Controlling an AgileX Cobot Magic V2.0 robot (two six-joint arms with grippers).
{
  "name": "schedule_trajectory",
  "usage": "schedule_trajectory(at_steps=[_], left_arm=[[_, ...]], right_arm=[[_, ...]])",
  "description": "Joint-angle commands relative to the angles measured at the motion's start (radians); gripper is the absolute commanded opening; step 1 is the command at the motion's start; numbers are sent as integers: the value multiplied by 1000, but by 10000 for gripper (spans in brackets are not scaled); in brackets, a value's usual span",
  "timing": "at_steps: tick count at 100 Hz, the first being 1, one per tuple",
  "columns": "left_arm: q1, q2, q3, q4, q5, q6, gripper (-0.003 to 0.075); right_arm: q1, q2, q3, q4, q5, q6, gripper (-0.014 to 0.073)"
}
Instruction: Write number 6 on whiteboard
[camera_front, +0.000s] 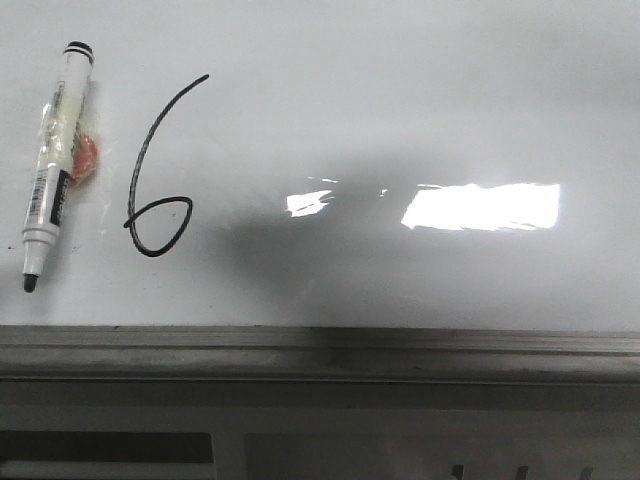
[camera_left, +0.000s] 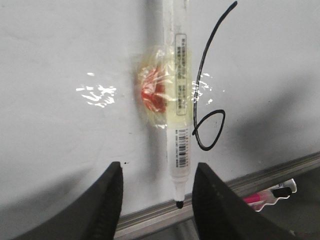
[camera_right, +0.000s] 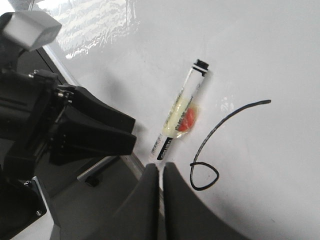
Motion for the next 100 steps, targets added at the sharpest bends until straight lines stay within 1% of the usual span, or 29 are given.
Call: schedule_trajectory(at_steps=[1,4,9,13,15,16,21,25,44,63,72,80,85,100], left_arm=[[24,-52,-28,32,-2,-6,292],[27,-75,-28,37,2,-6,278],[27,-119,-28,47,2,-6,230],[27,-162,-28,54,2,0,169],[27,-193,-28,60,2,2,124],[27,-193,-28,63,2,5,124],[27,-256,-28,79,2,18,32],[27,-297,-28,89,2,28,-20],[27,-529,16,131,2,37,-20],[27,-776,116,139,2,53,-20],[27,-754,141,140,20,53,-20],[27,-741,143,92,29,51,-20],[27,-741,143,51,29,51,-20],[27,-741,143,41,27,51,-20]], right_arm=[[1,-61,5,-6,-76,-7,-62],[1,-78,22,-6,-93,-7,-62],[1,-111,60,-12,-128,-7,-62],[1,-147,100,-27,-166,-7,-62],[1,-166,129,-40,-186,-7,-62],[1,-172,129,-40,-193,-7,-62],[1,-218,192,-63,-244,-7,-62],[1,-261,237,-85,-293,-7,-62],[1,-472,509,-99,-550,-7,-62],[1,-666,745,-101,-706,-21,-62],[1,-732,827,-99,-744,-21,-62],[1,-772,877,-99,-763,-21,-63],[1,-789,895,-99,-765,-21,-63],[1,-797,922,-99,-760,-21,-64]])
